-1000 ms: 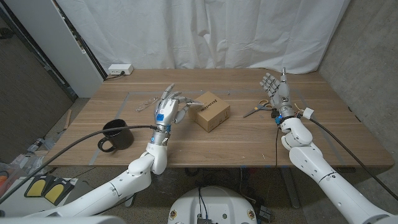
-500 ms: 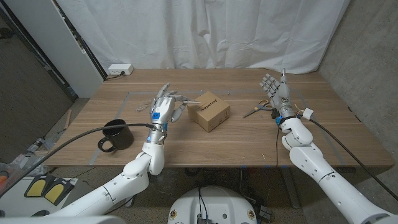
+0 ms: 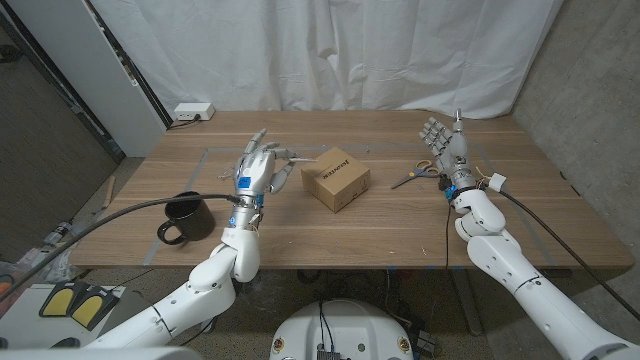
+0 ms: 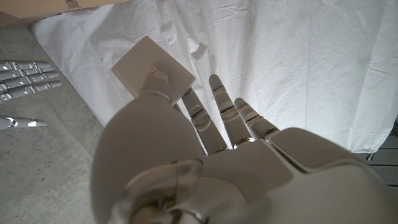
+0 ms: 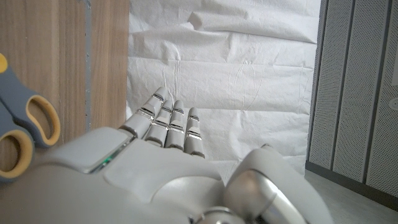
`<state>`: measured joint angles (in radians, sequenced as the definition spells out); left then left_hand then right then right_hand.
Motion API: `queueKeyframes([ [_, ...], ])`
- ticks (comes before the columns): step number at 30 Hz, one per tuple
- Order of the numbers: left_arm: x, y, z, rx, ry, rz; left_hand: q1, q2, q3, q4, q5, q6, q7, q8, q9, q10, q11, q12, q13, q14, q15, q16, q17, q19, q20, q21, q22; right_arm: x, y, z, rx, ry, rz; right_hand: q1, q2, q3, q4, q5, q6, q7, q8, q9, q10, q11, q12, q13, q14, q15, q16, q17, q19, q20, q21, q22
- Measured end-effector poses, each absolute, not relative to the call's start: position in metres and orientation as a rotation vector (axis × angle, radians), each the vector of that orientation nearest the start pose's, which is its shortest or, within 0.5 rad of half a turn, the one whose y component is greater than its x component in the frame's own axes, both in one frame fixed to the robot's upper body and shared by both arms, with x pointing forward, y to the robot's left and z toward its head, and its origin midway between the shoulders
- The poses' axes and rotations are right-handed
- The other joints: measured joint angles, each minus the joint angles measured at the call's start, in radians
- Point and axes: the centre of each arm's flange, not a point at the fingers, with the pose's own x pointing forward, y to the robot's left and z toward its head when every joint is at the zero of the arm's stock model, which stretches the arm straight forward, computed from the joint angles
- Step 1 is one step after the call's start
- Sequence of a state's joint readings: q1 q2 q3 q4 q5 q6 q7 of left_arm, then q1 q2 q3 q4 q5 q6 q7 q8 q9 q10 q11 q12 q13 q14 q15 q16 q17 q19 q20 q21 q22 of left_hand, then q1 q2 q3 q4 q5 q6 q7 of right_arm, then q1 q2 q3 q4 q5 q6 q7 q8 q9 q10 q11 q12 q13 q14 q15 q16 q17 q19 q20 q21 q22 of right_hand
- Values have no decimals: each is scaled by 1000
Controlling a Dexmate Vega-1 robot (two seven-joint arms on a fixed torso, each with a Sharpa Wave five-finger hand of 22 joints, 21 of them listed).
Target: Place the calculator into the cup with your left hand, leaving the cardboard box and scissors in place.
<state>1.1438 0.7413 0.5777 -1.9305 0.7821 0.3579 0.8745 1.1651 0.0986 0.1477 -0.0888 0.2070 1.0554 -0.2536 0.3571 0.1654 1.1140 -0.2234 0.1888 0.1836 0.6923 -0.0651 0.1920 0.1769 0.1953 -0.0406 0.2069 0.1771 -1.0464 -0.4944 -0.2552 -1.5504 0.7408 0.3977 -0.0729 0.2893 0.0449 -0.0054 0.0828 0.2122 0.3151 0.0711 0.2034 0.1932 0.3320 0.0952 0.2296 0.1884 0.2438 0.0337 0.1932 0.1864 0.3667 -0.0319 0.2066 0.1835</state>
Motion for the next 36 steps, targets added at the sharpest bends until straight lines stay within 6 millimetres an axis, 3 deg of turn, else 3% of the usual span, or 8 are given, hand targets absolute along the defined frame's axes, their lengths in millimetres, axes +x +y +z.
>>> queueKeyframes([
  [36, 439, 237, -37, 1130, -987, 585, 5, -6, 4, 4, -7, 0, 0, -11, 2, 2, 2, -4, 0, 0, 0, -4, 0, 16, 5, 0, 2, 558, -316, -37, 239, -766, 169, 0, 0, -3, -3, 0, 0, 0, 0, 0, 0, 0, -4, 0, 0, 0, 0, 0, -4, -4, 0, 0],
])
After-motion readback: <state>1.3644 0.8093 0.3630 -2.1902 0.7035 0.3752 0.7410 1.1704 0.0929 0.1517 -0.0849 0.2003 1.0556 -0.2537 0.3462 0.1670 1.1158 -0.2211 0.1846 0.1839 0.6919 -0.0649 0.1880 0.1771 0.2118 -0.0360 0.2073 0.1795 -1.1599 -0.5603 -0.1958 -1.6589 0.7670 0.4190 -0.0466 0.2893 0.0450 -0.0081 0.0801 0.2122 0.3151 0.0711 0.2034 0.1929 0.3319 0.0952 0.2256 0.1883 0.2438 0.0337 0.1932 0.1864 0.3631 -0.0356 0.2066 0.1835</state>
